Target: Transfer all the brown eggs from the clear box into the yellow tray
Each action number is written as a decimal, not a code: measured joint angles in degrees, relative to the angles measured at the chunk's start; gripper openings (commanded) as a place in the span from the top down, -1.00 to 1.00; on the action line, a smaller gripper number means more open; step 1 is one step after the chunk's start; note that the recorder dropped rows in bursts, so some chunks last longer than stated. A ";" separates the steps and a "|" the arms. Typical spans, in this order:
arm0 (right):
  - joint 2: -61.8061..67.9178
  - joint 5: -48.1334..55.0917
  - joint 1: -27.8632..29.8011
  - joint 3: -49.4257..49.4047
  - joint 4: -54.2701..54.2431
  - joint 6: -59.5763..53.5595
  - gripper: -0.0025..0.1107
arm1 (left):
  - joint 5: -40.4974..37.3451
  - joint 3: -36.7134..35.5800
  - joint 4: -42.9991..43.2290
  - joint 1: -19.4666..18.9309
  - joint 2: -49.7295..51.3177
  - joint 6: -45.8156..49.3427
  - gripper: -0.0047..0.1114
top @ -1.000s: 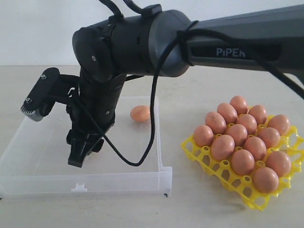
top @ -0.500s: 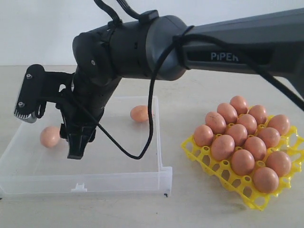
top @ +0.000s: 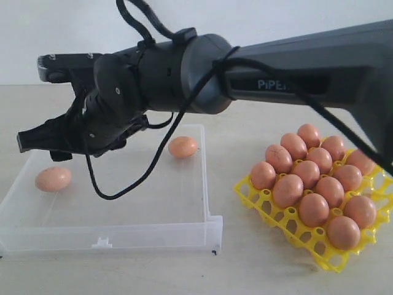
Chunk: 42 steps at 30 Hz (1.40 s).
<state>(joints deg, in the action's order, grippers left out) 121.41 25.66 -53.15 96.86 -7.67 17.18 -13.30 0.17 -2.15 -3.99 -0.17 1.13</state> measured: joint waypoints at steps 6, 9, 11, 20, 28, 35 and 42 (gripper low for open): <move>3.94 0.40 0.00 2.67 -9.90 9.80 -0.05 | 0.00 0.00 0.00 0.00 0.00 0.00 0.99; 5.75 -2.51 0.00 5.87 -18.68 11.02 -0.05 | 0.00 0.00 0.00 0.00 0.00 0.00 0.99; 6.24 -4.18 0.00 7.13 -23.35 11.48 -0.05 | 0.00 0.00 0.00 0.00 0.00 0.00 0.99; 7.17 -1.47 0.00 7.48 -25.91 28.98 -0.05 | 0.00 0.00 0.00 0.00 0.00 0.00 0.99; 11.25 -4.86 -1.23 7.57 -24.50 39.82 -0.05 | 0.00 0.00 0.00 0.00 0.00 0.00 0.99; 11.50 -7.33 -1.23 7.57 -21.33 40.75 -0.19 | 0.00 0.00 0.00 0.00 0.00 0.00 0.99; 13.09 -8.45 -1.48 7.57 -20.48 40.68 -0.41 | 0.00 0.00 0.00 0.00 0.00 0.00 0.99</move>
<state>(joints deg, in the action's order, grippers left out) 134.50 17.22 -54.63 104.42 -28.14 57.87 -13.30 0.17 -2.15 -3.99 -0.17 1.13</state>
